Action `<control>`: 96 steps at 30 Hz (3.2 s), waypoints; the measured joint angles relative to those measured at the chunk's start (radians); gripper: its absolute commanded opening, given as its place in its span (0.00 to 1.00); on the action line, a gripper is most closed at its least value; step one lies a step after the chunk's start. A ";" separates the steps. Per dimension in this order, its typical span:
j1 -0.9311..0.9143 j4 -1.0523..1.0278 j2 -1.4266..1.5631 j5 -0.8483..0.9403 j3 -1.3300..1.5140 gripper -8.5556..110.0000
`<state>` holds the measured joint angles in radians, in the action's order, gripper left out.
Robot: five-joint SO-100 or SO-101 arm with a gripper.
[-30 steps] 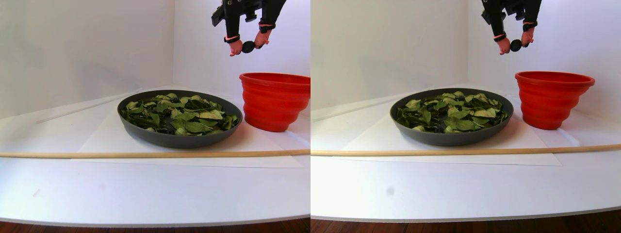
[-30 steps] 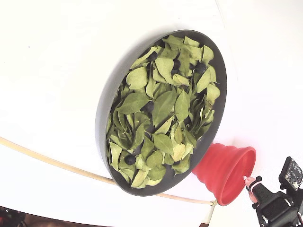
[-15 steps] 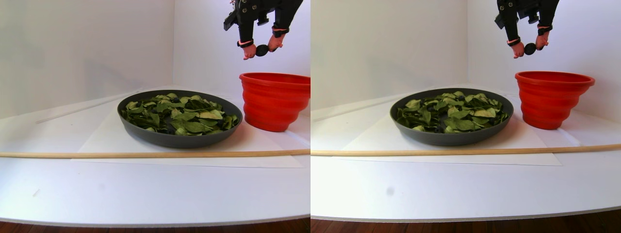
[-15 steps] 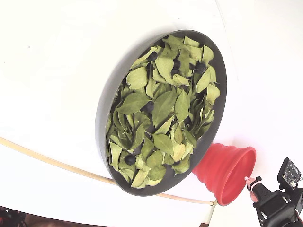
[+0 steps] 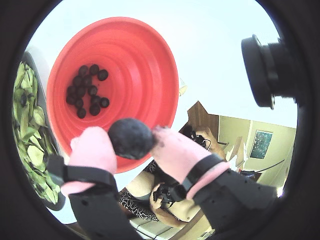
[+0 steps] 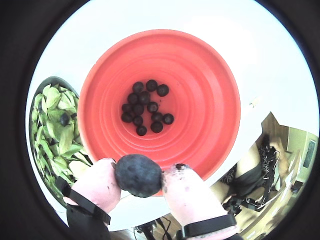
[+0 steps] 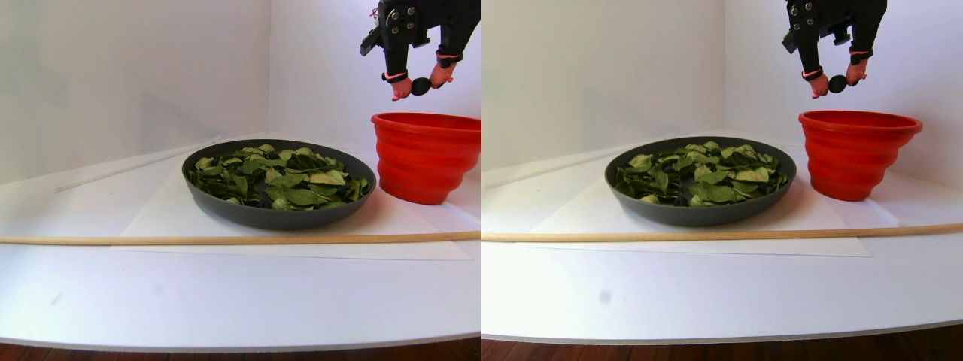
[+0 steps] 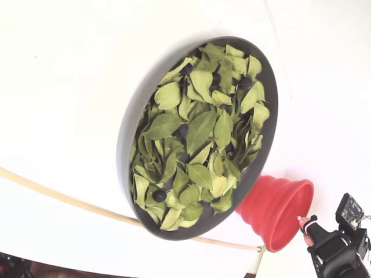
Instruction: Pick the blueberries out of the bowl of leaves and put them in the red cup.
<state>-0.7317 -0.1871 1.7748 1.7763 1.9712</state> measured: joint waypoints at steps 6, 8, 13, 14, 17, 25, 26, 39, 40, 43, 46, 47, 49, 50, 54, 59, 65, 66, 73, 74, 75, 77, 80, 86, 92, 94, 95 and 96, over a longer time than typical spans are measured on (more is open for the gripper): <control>0.000 0.025 -0.037 0.000 -0.020 0.22; 0.000 0.034 -0.048 0.000 -0.021 0.25; -0.003 0.051 -0.054 0.000 -0.021 0.25; -0.006 0.055 -0.054 0.000 -0.021 0.25; -0.008 0.064 -0.054 0.000 -0.021 0.25; -0.009 0.067 -0.054 -0.002 -0.038 0.24; -0.009 0.067 -0.054 -0.003 -0.038 0.24; 0.057 0.067 -0.054 -0.064 -0.038 0.24; 0.061 0.067 -0.054 -0.069 -0.038 0.24; 0.074 0.067 -0.054 -0.081 -0.038 0.24; 0.084 0.067 -0.054 -0.097 -0.038 0.24; 0.087 0.067 -0.054 -0.101 -0.038 0.24; 0.095 0.067 -0.054 -0.109 -0.038 0.24; 0.100 0.067 -0.054 -0.115 -0.038 0.24; 0.123 0.067 -0.054 -0.126 -0.038 0.24; 0.141 0.067 -0.054 -0.143 -0.038 0.24; 0.166 0.067 -0.054 -0.169 -0.038 0.24; 0.170 0.067 -0.054 -0.173 -0.038 0.24; 0.189 0.098 -0.054 -0.204 -0.028 0.23; 0.189 0.103 -0.054 -0.207 -0.026 0.23; 0.190 0.107 -0.054 -0.210 -0.026 0.23; 0.198 0.115 -0.054 -0.218 -0.026 0.23; 0.206 0.126 -0.054 -0.230 -0.026 0.23; 0.222 0.146 -0.066 -0.259 -0.026 0.23; 0.233 0.175 -0.121 -0.279 -0.011 0.23; 0.235 0.184 -0.133 -0.285 -0.011 0.23; 0.235 0.189 -0.138 -0.288 -0.011 0.23; 0.235 0.193 -0.146 -0.291 -0.011 0.23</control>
<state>-0.4970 0.0061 1.6291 1.4849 1.9604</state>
